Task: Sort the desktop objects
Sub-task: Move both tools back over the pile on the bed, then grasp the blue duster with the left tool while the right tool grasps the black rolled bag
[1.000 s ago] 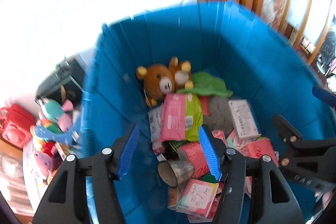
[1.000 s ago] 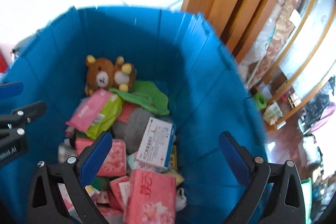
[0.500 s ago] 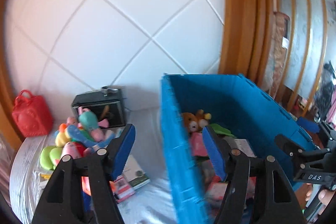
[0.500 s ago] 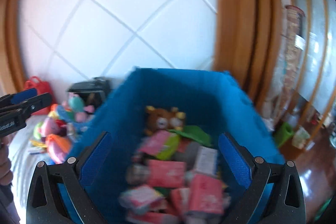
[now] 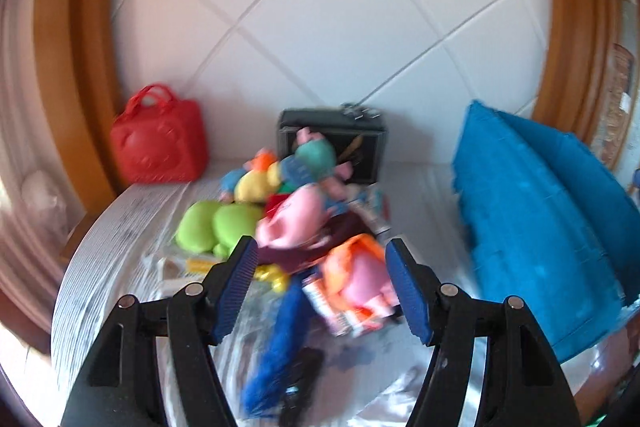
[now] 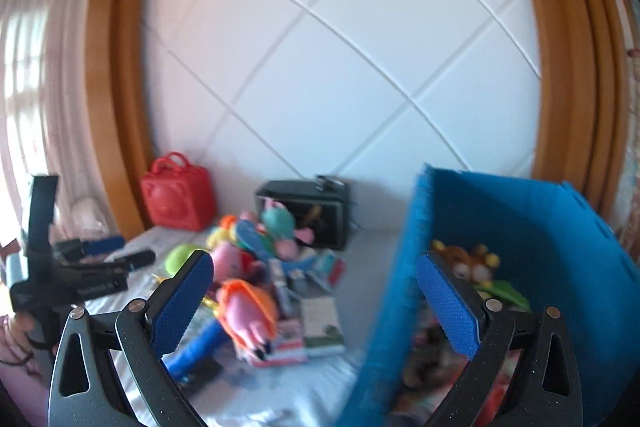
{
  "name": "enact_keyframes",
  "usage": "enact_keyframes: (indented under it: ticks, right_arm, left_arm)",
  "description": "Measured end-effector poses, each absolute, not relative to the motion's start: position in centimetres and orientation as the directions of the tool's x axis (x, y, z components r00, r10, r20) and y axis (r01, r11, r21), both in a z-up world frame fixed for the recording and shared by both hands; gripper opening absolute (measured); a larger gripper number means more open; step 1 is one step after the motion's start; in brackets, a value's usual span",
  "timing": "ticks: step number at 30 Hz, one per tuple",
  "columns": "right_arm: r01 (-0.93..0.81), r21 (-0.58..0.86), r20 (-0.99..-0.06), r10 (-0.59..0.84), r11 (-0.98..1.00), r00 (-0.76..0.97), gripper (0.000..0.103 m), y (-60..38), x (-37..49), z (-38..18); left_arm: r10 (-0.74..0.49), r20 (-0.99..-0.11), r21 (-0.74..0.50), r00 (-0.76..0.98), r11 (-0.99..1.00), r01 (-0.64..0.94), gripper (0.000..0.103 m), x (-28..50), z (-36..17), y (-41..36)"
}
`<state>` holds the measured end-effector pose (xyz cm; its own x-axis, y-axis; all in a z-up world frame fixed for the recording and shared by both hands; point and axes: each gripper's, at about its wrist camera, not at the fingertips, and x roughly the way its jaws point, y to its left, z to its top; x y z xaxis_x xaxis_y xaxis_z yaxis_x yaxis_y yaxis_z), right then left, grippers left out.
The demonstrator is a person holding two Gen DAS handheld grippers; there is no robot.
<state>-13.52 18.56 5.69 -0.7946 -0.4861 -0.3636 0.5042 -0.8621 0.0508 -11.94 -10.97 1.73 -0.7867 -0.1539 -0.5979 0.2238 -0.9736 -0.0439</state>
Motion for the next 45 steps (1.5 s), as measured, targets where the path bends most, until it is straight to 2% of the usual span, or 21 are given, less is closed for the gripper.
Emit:
enact_keyframes:
  ticks: [4, 9, 14, 17, 22, 27, 32, 33, 34, 35, 36, 37, 39, 40, 45]
  right_arm:
    - [0.544, 0.083, -0.416, -0.525, -0.835, -0.743, 0.103, 13.7, -14.0, 3.3]
    - [0.53, 0.147, -0.611, -0.499, -0.835, -0.615, 0.103, 8.0, -16.0, -3.7]
    - [0.435, 0.23, -0.74, -0.446, -0.871, -0.503, 0.103, 5.8, -16.3, -11.2]
    - [0.361, 0.226, -0.81, -0.381, -0.905, -0.447, 0.103, 4.4, -16.2, -15.6]
    - [0.273, 0.222, -0.869, -0.317, -0.936, -0.379, 0.103, 3.0, -15.3, -20.6]
    - [0.241, 0.187, -0.898, -0.265, -0.952, -0.351, 0.102, 1.8, -14.2, -22.0]
    - [0.223, 0.151, -0.914, -0.222, -0.963, -0.34, 0.094, 0.6, -14.1, -23.2]
    - [0.217, 0.151, -0.915, -0.22, -0.964, -0.339, 0.089, 0.5, -14.1, -23.4]
    - [0.211, 0.15, -0.916, -0.216, -0.966, -0.338, 0.081, 0.3, -14.2, -23.6]
    - [0.204, 0.15, -0.918, -0.214, -0.967, -0.335, 0.077, 0.0, -14.2, -23.9]
    - [0.199, 0.151, -0.92, -0.211, -0.968, -0.331, 0.072, -0.2, -14.2, -24.2]
    - [0.196, 0.153, -0.922, -0.212, -0.969, -0.324, 0.072, -0.4, -14.2, -24.4]
    - [0.197, 0.166, -0.925, -0.222, -0.966, -0.309, 0.072, -1.0, -14.1, -25.0]
    - [0.2, 0.171, -0.926, -0.227, -0.965, -0.303, 0.072, -1.3, -14.0, -25.2]
    - [0.209, 0.208, -0.929, -0.26, -0.956, -0.264, 0.072, -3.1, -14.0, -26.6]
  left_arm:
    - [-0.202, -0.674, -0.041, -0.711, -0.95, 0.31, 0.066, -11.4, -2.5, -17.0]
    - [-0.202, -0.74, -0.007, -0.641, -0.951, 0.309, 0.066, -10.5, -8.4, -20.7]
    - [-0.131, -0.815, -0.016, -0.564, -0.969, 0.248, 0.066, -10.1, -14.5, -22.9]
    - [-0.075, -0.848, -0.043, -0.525, -0.977, 0.208, 0.066, -10.4, -17.5, -23.3]
    - [0.005, -0.878, -0.058, -0.478, -0.994, 0.095, 0.066, -11.5, -21.4, -22.0]
    - [0.042, -0.884, -0.048, -0.465, -0.999, 0.001, 0.066, -13.8, -23.5, -19.6]
    - [0.1, -0.896, -0.076, -0.432, -0.995, -0.072, 0.066, -16.2, -25.7, -17.7]
    - [0.115, -0.9, -0.086, -0.42, -0.993, -0.087, 0.066, -16.6, -26.2, -17.4]
    - [0.116, -0.905, -0.083, -0.41, -0.992, -0.097, 0.063, -16.9, -26.8, -17.1]
    - [0.098, -0.91, -0.061, -0.402, -0.993, -0.103, 0.057, -17.1, -27.4, -16.9]
    - [0.063, -0.9, -0.017, -0.43, -0.994, -0.111, 0.049, -16.9, -27.4, -16.7]
    - [0.077, -0.897, -0.021, -0.436, -0.991, -0.132, 0.035, -16.8, -27.4, -16.6]
    - [0.088, -0.897, -0.032, -0.433, -0.99, -0.136, 0.021, -16.3, -27.3, -17.1]
    - [0.09, -0.898, -0.035, -0.431, -0.99, -0.135, 0.018, -16.0, -27.3, -17.4]
    - [0.09, -0.904, -0.054, -0.419, -0.994, -0.095, 0.016, -12.6, -27.4, -20.1]
